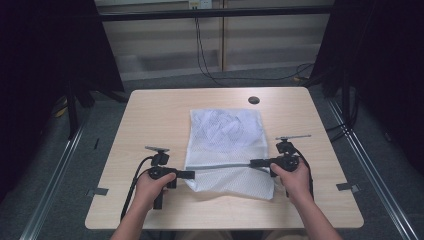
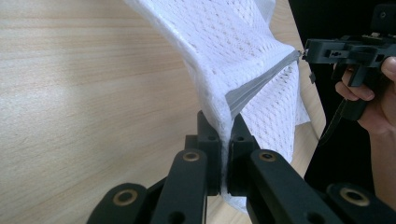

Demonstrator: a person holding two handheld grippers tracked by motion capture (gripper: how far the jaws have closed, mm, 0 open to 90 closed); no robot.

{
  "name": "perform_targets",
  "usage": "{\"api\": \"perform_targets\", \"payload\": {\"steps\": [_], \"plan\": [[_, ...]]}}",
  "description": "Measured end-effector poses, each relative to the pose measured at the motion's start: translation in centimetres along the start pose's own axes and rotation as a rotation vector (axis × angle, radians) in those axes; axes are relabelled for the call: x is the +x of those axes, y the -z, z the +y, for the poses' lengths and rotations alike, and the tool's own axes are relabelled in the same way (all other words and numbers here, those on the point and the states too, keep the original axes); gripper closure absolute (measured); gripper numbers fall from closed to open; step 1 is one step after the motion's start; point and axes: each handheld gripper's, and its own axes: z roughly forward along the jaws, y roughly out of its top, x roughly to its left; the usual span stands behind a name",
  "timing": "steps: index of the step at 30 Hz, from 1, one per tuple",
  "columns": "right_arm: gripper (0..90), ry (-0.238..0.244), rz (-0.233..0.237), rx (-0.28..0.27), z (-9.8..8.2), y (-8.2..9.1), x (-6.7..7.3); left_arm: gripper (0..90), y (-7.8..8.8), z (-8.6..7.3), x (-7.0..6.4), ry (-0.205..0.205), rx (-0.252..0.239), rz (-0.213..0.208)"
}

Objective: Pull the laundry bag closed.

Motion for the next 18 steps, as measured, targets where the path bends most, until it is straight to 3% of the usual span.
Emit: {"api": "perform_targets", "payload": {"steps": [6, 18], "plan": [[86.7, -0.004, -0.002, -0.002, -0.02, 0.12, -0.11, 87.7, 0.0, 0.05, 0.09, -0.013, 0.005, 0.003], [86.7, -0.014, -0.016, -0.013, -0.05, 0.77, -0.65, 87.7, 0.1, 0.04, 0.04, 0.002, -0.009, 0.011]]}}
